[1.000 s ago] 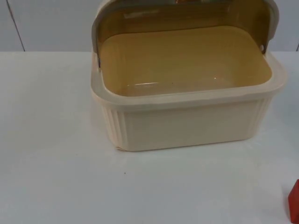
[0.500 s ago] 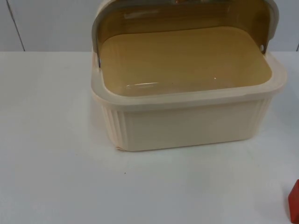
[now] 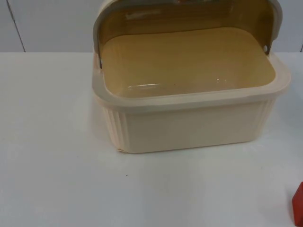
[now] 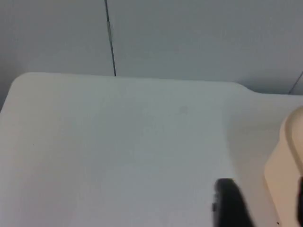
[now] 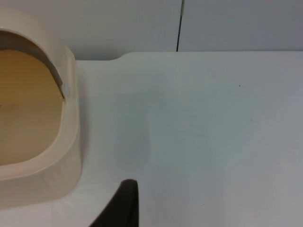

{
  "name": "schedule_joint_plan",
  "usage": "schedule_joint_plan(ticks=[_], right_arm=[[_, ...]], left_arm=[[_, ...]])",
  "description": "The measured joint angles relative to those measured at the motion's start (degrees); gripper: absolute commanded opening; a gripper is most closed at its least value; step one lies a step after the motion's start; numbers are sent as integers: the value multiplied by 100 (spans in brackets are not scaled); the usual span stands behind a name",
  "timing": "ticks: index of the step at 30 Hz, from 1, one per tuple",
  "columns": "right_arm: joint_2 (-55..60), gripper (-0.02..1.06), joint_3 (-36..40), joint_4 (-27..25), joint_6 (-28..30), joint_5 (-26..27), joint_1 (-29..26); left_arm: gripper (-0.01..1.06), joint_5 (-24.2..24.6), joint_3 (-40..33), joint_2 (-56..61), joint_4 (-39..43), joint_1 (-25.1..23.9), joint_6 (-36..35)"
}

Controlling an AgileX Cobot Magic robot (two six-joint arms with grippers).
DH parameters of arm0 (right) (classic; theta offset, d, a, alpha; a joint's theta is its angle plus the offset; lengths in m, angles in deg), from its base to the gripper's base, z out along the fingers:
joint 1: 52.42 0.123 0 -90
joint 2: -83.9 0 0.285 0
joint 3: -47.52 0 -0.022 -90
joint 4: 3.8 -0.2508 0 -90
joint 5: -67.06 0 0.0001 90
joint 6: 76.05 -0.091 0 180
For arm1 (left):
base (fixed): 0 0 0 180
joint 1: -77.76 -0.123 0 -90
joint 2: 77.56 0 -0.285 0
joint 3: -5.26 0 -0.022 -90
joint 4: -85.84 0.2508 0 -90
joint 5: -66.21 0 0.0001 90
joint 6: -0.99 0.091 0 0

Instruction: Open the box lid with the left hand, place the block into the box with the right hand, then close the box lid with the left hand.

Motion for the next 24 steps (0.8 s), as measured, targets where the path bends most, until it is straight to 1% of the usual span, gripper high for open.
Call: schedule_joint_plan(ticks=[1,2,10,13,16,19,21,23,24], right_arm=[[0,105,0,0,0,0,0],[0,105,0,0,0,0,0],[0,105,0,0,0,-12,0],[0,105,0,-23,0,-57,0],[0,105,0,-199,0,-193,0],[0,105,0,-319,11,-205,0],[0,105,0,-507,21,-224,0],[52,105,0,-793,82,-366,0],[52,105,0,-793,82,-366,0]], left_arm=[[85,27,0,0,35,12,0],[106,27,0,0,35,12,0],[105,64,-11,0,79,20,-22],[105,129,-11,0,92,20,89],[105,200,-11,0,92,20,219],[105,200,-11,0,92,20,242],[105,200,-11,0,92,45,242],[105,200,-11,0,147,153,242],[105,200,-11,0,147,153,242]])
